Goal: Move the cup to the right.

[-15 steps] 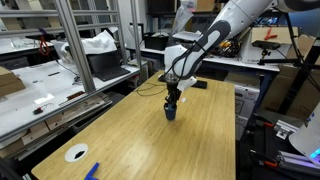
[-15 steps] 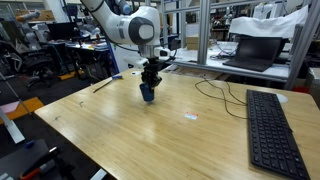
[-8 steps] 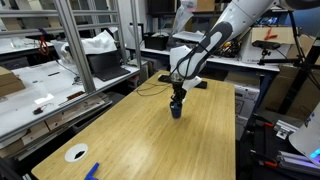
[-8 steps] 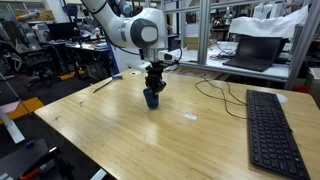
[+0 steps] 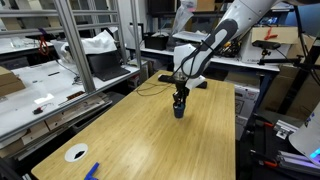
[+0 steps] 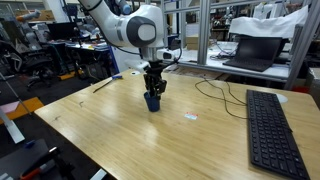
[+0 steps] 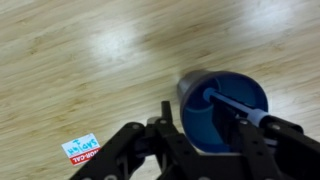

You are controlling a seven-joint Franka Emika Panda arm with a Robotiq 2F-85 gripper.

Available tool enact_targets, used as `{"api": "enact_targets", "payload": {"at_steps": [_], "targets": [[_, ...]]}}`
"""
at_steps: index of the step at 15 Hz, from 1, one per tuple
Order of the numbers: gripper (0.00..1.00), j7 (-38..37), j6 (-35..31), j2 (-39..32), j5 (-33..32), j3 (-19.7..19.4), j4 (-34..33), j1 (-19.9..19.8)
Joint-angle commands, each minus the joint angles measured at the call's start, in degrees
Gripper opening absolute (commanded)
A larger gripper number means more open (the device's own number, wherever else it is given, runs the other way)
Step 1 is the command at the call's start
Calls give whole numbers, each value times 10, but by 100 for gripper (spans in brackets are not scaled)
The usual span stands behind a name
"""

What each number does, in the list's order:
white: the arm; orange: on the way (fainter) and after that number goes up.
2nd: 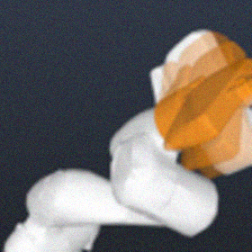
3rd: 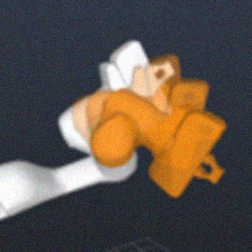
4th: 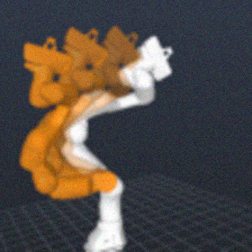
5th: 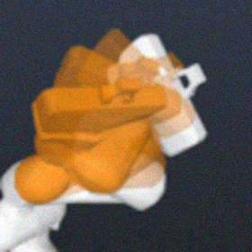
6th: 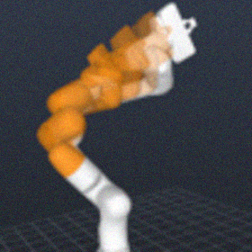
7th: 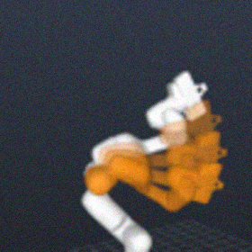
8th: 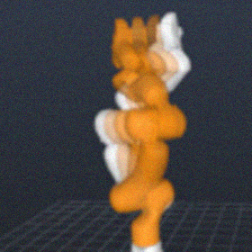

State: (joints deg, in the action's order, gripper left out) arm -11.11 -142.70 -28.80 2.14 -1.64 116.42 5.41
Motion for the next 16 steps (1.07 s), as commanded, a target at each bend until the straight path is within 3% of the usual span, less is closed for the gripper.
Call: {"api": "enact_targets", "payload": {"at_steps": [1,3,5,16], "targets": [[79,-14,-15,41,-9,-3,33,3],[93,-21,-5,63,-15,-5,39,6],[100,-31,3,84,-21,-5,41,9],[100,-53,78,128,-19,14,22,10]]}}
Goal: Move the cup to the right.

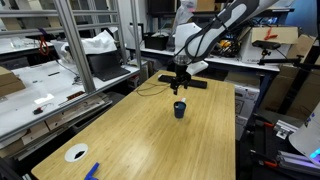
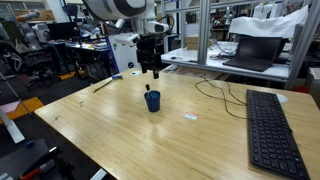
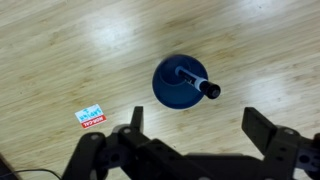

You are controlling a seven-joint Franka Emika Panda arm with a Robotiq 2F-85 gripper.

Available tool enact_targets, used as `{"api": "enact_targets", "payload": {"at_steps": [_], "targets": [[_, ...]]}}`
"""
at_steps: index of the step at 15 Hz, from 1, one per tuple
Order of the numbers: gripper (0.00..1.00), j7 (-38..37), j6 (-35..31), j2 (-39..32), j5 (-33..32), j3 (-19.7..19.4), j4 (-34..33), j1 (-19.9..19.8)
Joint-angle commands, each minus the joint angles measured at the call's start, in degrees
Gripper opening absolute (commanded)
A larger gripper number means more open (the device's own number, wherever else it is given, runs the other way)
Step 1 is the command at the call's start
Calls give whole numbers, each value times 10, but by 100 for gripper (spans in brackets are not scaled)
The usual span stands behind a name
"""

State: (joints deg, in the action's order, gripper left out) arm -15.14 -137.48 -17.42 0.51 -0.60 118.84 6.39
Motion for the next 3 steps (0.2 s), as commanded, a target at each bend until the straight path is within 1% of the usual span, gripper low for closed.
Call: {"api": "enact_targets", "payload": {"at_steps": [1,3], "targets": [[100,-12,29,16,-3,5,-4,-1],[100,-13,31,18,-3,7,-6,0]]}}
